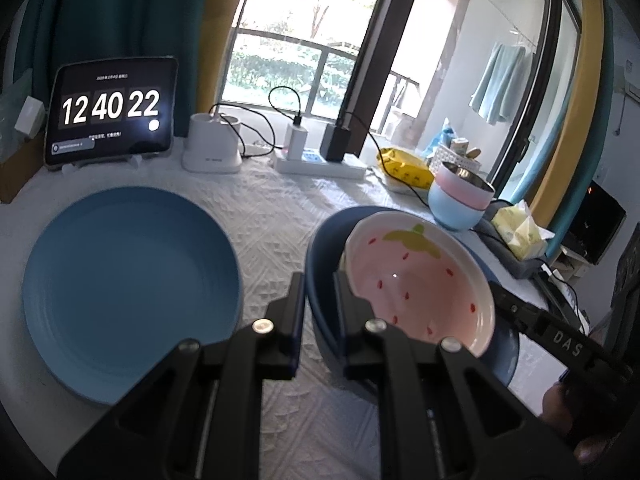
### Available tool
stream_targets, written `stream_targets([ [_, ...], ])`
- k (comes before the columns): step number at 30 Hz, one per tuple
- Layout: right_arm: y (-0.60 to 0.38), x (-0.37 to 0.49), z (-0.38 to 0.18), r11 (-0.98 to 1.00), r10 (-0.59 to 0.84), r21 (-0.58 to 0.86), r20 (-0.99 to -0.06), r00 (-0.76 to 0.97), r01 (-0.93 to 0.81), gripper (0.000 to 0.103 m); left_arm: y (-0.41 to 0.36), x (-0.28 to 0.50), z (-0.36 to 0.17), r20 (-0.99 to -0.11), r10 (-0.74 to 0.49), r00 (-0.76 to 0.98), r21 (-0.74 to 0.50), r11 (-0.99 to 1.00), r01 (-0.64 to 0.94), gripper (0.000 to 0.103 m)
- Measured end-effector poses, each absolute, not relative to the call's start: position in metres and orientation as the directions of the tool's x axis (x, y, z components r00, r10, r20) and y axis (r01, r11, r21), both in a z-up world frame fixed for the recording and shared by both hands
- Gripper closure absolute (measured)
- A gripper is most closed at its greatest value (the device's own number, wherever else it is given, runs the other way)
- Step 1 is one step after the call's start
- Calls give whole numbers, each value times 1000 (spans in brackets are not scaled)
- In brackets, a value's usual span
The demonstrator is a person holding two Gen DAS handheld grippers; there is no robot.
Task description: Organize plates and bowls
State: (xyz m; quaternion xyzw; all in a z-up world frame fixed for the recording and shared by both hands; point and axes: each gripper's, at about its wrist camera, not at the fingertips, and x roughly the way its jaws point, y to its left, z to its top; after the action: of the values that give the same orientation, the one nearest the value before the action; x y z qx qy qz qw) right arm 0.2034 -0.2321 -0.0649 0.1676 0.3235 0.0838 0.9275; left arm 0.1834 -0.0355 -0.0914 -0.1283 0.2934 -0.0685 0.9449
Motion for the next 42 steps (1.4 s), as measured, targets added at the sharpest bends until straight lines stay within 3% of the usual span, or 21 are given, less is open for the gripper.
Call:
stream_targets([
  [24,-200,206,-26,933,299,339,-542,785,-121,89,1,166,-61,-473,-190,860,-314,949,37,90],
  [42,-139,223,-16,918,376,330,-543,751,-221,89,60,154,-51,-448,-102,888,-325,944,-56,89],
])
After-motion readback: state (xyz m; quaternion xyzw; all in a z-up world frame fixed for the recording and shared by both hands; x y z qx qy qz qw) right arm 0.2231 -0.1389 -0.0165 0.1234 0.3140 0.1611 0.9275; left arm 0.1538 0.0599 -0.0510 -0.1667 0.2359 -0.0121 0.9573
